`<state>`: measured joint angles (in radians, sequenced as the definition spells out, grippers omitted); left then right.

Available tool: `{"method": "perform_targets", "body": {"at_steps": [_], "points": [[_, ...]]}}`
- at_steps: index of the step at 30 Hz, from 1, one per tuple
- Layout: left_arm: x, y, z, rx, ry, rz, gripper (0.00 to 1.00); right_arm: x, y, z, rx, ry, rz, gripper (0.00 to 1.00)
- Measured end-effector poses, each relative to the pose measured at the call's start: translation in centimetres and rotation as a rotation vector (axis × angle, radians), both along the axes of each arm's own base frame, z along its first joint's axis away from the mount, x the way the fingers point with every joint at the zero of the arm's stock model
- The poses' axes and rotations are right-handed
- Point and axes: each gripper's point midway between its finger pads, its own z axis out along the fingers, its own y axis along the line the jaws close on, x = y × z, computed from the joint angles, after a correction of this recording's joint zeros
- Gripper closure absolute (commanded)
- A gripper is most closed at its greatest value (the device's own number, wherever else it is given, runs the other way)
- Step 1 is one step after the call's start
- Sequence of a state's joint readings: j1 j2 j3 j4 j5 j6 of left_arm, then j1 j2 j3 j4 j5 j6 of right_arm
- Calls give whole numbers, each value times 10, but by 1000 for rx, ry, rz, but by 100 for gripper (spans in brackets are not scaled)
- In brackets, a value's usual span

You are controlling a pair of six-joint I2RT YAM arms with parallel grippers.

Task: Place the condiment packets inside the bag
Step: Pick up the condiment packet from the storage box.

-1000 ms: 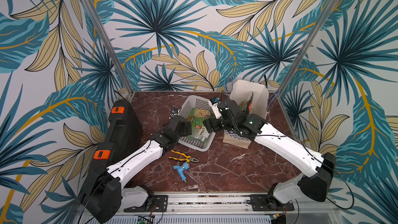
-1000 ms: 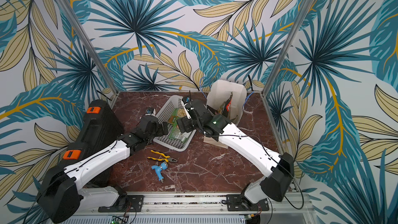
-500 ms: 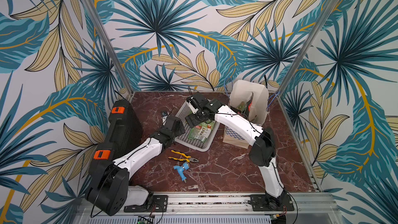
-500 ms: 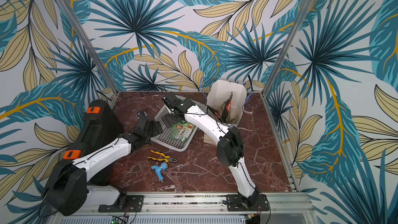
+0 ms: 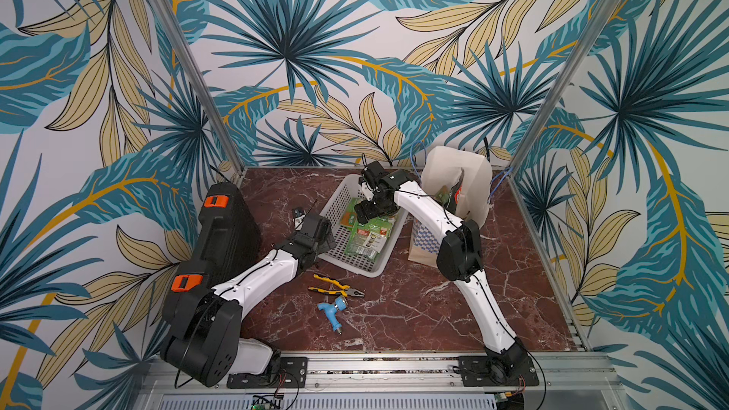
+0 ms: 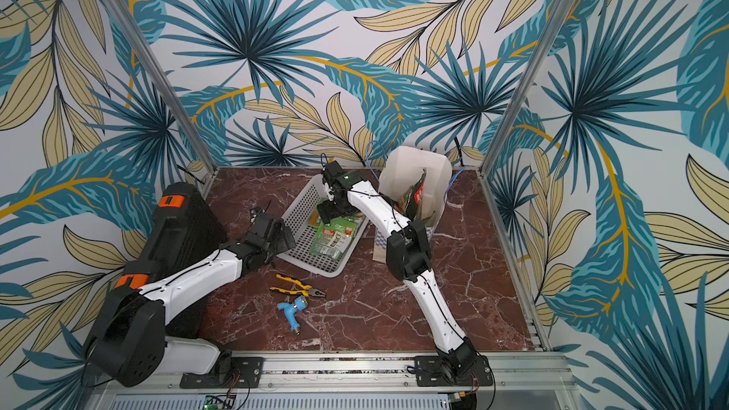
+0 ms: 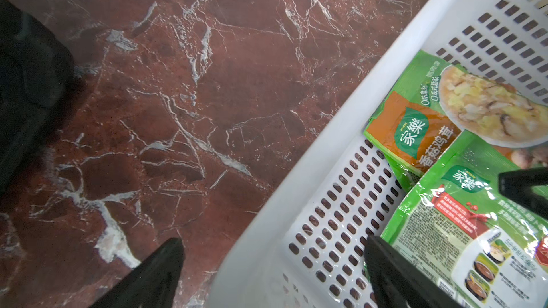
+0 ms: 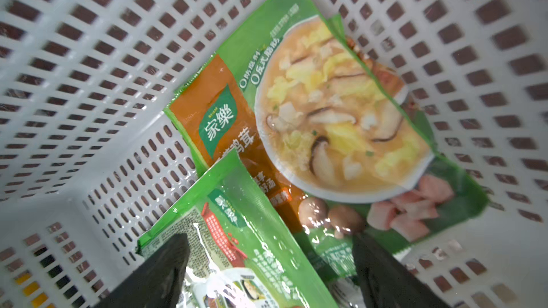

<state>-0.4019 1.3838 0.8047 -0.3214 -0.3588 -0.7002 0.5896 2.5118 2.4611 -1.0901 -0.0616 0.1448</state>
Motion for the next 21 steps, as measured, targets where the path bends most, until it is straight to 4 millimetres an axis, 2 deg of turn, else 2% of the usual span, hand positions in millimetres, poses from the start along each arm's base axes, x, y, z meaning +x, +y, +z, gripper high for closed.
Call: {"method": "perform_targets", "body": {"at_steps": [5,13,16,21], "points": [[0,-1,1,-4,0,-3,0,-9,10,-14,9,46,27,17],[-1,-4,0,-19,6,-16,0,-33,22,-21,0,101,73,31],[-1,-5,0,-22,7,-19,0,-46,29,-20,3,124,96,39],[-1,-5,1,-26,3,-21,0,-69,36,-5,46,164,131,49]]}}
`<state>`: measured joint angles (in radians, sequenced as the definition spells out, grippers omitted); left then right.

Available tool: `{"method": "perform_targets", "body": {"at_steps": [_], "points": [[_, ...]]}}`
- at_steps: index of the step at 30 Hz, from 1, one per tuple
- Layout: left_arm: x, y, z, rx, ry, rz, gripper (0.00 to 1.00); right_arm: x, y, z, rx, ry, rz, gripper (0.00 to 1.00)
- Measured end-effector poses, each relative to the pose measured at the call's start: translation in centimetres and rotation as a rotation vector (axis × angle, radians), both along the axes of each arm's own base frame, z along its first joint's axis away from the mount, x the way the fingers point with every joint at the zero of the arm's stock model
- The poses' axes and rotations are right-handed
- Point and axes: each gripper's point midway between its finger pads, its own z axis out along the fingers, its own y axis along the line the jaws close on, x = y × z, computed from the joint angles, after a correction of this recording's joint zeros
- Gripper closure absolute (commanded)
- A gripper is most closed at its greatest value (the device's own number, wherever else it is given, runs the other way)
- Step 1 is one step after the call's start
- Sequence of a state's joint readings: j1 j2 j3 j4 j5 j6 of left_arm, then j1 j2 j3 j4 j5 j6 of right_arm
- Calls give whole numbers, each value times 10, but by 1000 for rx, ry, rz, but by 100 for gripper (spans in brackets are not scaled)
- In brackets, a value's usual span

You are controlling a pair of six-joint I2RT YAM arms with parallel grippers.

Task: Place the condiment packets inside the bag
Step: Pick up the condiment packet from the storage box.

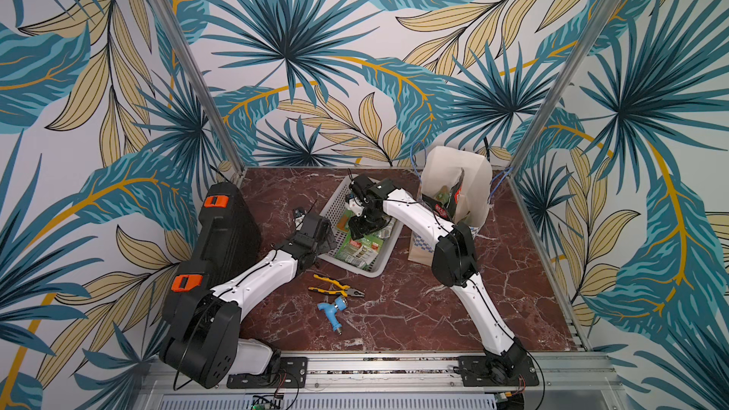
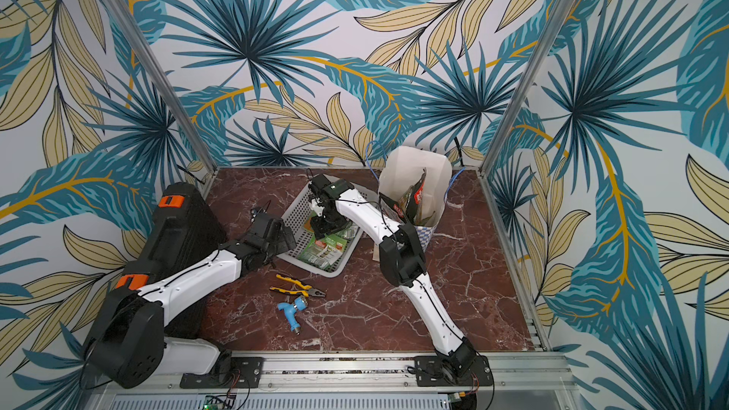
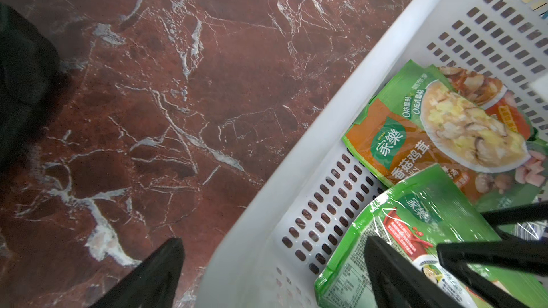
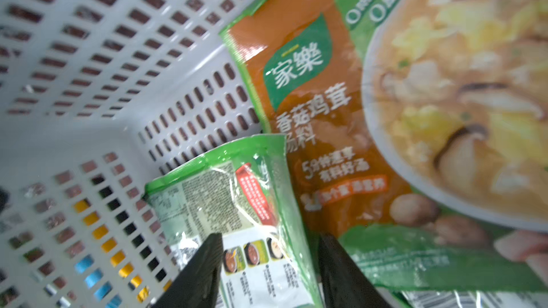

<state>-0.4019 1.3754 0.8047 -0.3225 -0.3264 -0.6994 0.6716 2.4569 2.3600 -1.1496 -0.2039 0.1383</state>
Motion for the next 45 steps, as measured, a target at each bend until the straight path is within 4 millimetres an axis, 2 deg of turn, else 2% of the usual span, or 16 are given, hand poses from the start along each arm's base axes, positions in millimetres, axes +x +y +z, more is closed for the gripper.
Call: {"method": "perform_targets", "body": {"at_steps": [5,8,15,20,24,26,27,29,34,36,39,45], "points": [[0,-1,3,-8,-8,-4,0,-11,1,23,51,10,13,67],[0,-2,4,-13,-12,-7,0,-13,0,27,56,6,16,67],[0,-4,5,-22,-13,-14,0,-12,-5,21,18,-13,29,69],[0,-5,9,-33,-23,-21,0,-10,-6,19,-33,-61,45,99],[2,-9,22,-57,-65,-37,0,-11,-8,23,-62,-121,48,100],[1,-11,31,-76,-99,-49,0,-15,-9,39,-48,-160,48,100],[0,-11,35,-85,-118,-55,0,-17,-8,54,-27,-188,46,100],[-1,-12,44,-100,-152,-67,0,-19,-7,92,30,-259,36,100],[-7,-16,60,-127,-230,-102,0,-28,-14,207,225,-475,-20,100],[-8,-17,64,-130,-250,-112,0,-34,-22,239,282,-536,-46,100],[-12,-20,69,-131,-272,-131,0,-42,-33,274,348,-603,-85,100],[-11,-29,74,-127,-298,-167,0,-49,-57,313,394,-708,-168,100]]}}
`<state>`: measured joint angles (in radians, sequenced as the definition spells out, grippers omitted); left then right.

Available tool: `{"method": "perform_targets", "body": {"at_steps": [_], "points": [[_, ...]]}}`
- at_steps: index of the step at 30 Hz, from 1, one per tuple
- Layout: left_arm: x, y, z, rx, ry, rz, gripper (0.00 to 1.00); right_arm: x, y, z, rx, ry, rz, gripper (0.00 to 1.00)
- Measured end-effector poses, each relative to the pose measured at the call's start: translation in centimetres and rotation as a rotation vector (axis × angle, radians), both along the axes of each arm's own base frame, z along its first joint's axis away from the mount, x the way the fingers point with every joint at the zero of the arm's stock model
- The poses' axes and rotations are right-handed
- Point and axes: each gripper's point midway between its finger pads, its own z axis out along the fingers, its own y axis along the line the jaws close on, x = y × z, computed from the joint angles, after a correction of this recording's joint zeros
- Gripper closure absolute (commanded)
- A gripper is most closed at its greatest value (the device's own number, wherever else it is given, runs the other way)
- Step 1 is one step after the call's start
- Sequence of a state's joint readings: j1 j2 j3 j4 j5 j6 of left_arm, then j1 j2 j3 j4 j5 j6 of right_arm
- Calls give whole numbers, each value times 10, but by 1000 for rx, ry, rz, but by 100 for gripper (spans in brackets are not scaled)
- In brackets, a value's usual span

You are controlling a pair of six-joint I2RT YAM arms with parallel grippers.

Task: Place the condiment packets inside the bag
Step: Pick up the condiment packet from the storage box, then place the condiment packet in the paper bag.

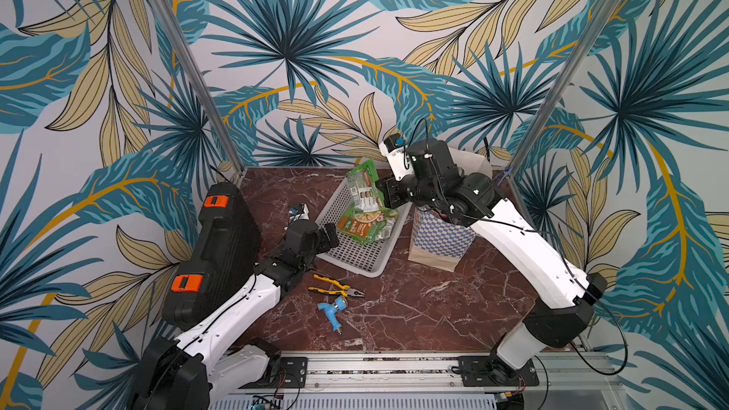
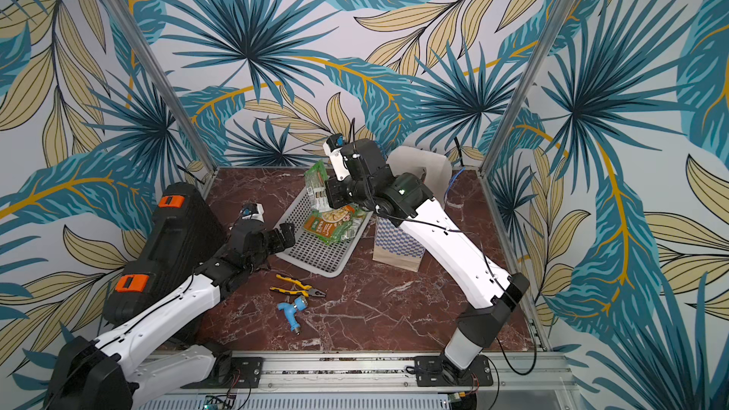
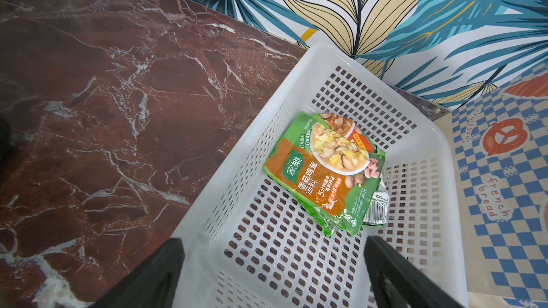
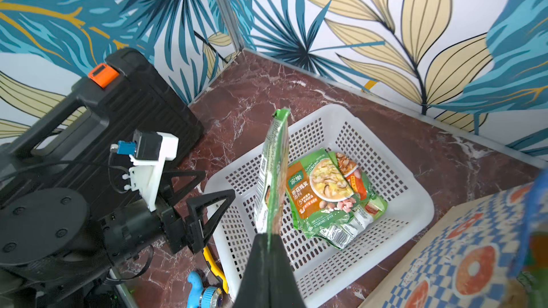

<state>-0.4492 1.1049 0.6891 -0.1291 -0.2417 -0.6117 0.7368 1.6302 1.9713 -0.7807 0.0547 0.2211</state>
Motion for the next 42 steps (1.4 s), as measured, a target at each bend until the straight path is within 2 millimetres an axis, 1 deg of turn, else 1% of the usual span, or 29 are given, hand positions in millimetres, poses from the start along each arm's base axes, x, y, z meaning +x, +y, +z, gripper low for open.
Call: {"method": "perform_targets", "body": {"at_steps": [2,5,7,11,15,18,20,24,27,29,34,39,40,41,42], "points": [[1,-4,-2,4,3,-15,0,-2,-11,14,13,-40,-34,100],[1,-12,-12,18,28,-48,0,-7,-31,38,30,-104,-95,100],[0,-18,-19,32,47,-72,0,-11,-47,54,38,-147,-143,100],[-4,-30,-28,57,68,-118,0,-19,-79,79,44,-224,-237,100],[-2,-39,-29,75,71,-146,0,-32,-113,91,43,-283,-331,100],[1,-45,-27,85,68,-165,0,-38,-136,94,29,-320,-404,100],[2,-50,-28,92,71,-183,0,-39,-149,95,13,-335,-448,100],[2,-60,-40,113,100,-226,0,-28,-169,88,-32,-337,-524,100],[5,-68,-48,130,126,-257,0,-14,-177,79,-60,-318,-554,100],[8,-74,-53,139,142,-276,0,-3,-178,70,-77,-298,-556,100],[14,-93,-66,180,190,-331,0,29,-173,44,-121,-238,-540,100],[17,-108,-88,229,263,-374,0,59,-177,12,-149,-159,-543,100],[17,-110,-92,240,277,-381,0,63,-178,8,-148,-147,-545,97],[16,-112,-96,255,292,-388,0,66,-180,5,-146,-136,-549,86],[16,-113,-101,271,307,-390,0,69,-181,1,-141,-124,-551,79]]}}
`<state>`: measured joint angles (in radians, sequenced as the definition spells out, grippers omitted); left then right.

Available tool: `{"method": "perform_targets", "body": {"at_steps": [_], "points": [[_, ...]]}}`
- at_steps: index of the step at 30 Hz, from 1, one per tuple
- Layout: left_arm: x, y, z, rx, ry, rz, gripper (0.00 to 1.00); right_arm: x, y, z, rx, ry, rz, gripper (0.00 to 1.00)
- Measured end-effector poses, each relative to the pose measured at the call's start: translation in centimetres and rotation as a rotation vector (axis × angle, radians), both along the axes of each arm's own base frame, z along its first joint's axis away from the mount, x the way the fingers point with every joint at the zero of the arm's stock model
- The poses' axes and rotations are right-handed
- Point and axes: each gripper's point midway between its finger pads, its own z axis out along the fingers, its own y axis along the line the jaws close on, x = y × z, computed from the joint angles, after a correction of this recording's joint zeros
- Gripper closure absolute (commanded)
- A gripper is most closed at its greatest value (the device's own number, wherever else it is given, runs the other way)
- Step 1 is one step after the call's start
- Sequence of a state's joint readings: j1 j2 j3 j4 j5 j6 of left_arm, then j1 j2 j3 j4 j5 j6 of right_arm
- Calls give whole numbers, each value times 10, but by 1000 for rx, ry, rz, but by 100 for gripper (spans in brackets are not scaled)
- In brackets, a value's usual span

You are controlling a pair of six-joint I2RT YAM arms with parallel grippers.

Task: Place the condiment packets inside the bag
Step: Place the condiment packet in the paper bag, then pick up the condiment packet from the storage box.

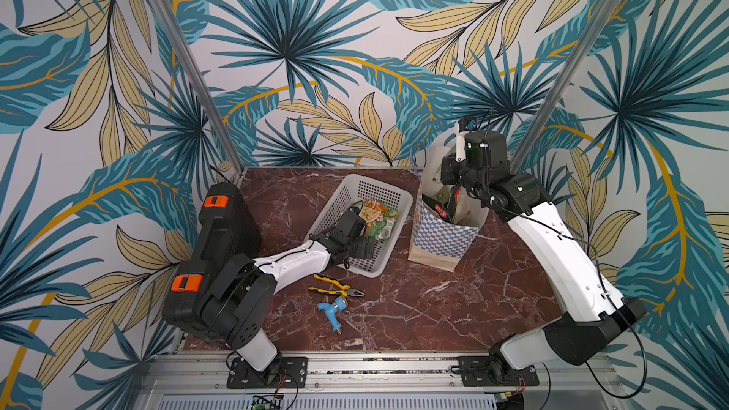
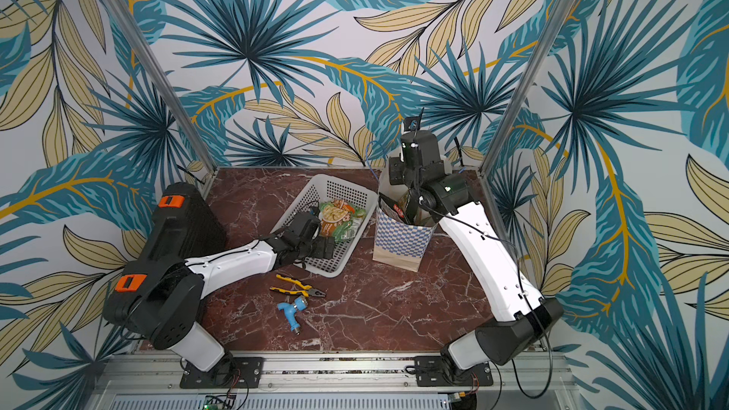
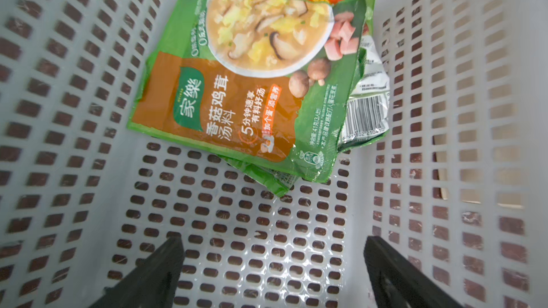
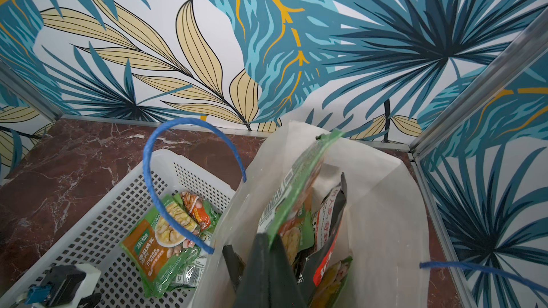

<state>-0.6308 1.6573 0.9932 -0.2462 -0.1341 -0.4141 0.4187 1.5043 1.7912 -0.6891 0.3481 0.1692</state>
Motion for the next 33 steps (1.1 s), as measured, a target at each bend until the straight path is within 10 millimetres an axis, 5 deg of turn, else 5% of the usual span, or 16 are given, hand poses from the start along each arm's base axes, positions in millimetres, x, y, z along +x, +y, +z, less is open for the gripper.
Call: {"method": "perform_targets", "body": {"at_steps": [2,11,22,28,33], "points": [[-1,-1,-7,35,19,-6,0,4,-2,-4,11,11,0,68],[9,-18,-12,120,63,-48,0,-1,1,-10,70,55,49,50],[51,-29,11,224,26,-26,1,-64,-1,-5,158,56,149,26],[75,-42,-10,281,54,-22,11,-89,0,-31,186,108,195,19],[77,-40,-27,328,89,-17,30,-109,-1,-41,203,118,220,19]]}}
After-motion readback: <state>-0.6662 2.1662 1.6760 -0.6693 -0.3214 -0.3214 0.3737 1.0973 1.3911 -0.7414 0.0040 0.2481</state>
